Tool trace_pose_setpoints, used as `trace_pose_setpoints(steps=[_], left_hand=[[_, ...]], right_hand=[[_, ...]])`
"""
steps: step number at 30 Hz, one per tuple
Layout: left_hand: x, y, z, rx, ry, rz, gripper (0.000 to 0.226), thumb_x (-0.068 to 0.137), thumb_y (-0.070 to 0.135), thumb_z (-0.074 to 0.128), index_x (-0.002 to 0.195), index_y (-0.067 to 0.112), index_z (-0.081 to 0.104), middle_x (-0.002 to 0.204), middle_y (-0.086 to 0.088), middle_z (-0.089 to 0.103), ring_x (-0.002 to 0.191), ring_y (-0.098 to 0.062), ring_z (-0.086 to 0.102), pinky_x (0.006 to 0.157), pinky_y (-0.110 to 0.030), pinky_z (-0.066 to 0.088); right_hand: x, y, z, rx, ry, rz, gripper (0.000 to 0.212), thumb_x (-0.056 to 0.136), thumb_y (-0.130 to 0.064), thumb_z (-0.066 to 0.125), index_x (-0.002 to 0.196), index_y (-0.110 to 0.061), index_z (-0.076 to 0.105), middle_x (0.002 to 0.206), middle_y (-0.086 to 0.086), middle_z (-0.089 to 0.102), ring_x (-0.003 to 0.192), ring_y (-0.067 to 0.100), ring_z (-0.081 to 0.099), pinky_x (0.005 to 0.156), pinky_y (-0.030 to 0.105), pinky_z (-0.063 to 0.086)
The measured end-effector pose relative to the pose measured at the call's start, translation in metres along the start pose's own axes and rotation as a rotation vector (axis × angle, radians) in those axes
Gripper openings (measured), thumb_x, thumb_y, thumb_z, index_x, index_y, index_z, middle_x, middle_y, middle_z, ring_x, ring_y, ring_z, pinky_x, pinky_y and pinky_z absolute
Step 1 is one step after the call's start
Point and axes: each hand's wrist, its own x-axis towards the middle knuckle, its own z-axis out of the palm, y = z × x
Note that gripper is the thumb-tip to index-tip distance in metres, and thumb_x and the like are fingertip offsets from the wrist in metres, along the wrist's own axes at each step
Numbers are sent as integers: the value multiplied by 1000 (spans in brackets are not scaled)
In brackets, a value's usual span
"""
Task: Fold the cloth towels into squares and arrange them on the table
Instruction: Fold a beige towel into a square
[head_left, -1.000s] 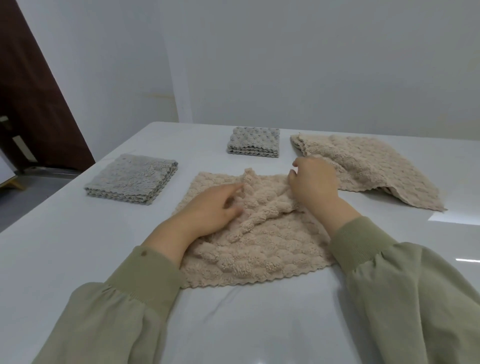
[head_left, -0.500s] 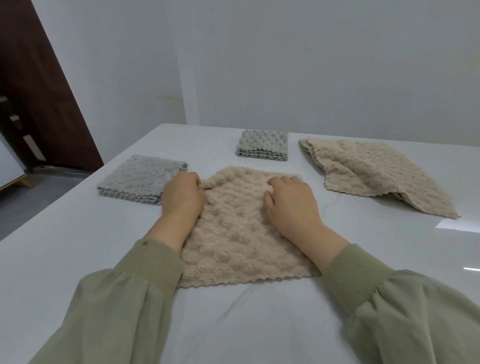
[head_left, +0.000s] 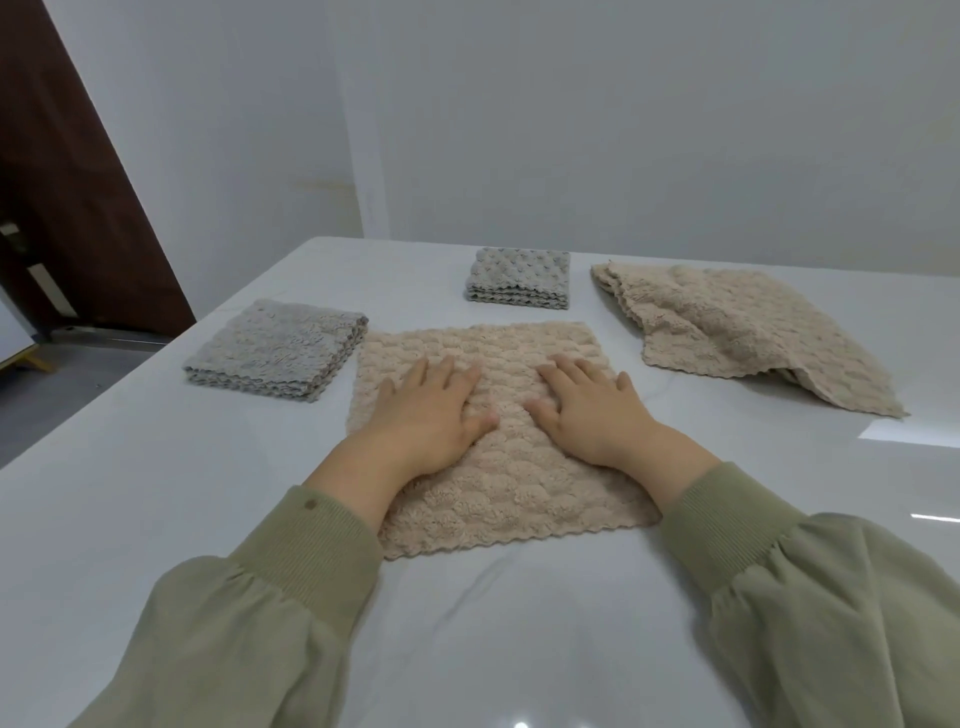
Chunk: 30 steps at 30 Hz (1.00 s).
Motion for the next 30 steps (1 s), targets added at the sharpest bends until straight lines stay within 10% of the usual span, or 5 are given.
trace_pose_setpoints(steps=[12,18,23,30], left_hand=[[-9,-13,1,23,-126,167,78,83,73,24,148,40,-3,157,7,-15,144,-17,-17,116,-50,-6],[-8,-31,-4,-208,254,110,48,94,44,48,136,22,47,142,1,46,128,-18,42,107,-36,34],[2,-38,-11,-253,480,-102,28,95,26,45,111,22,67,105,3,70,95,-18,60,77,-28,45],[30,-42,-18,-45,496,-54,27,93,26,44,101,23,70,92,2,72,86,-20,63,73,-29,46]], right_hand=[[-31,-5,1,-22,-44,16,62,96,-57,16,151,-31,7,160,-4,-1,147,20,-3,114,53,-3],[-26,13,-10,-52,-3,108,61,98,-50,20,147,-14,25,157,2,18,145,19,14,113,57,6],[-10,7,-33,-61,3,160,40,98,-44,31,89,-14,57,88,3,60,84,22,55,85,40,43],[34,4,-53,-11,23,234,33,94,-19,44,62,-13,39,58,-1,38,48,14,35,45,23,29]])
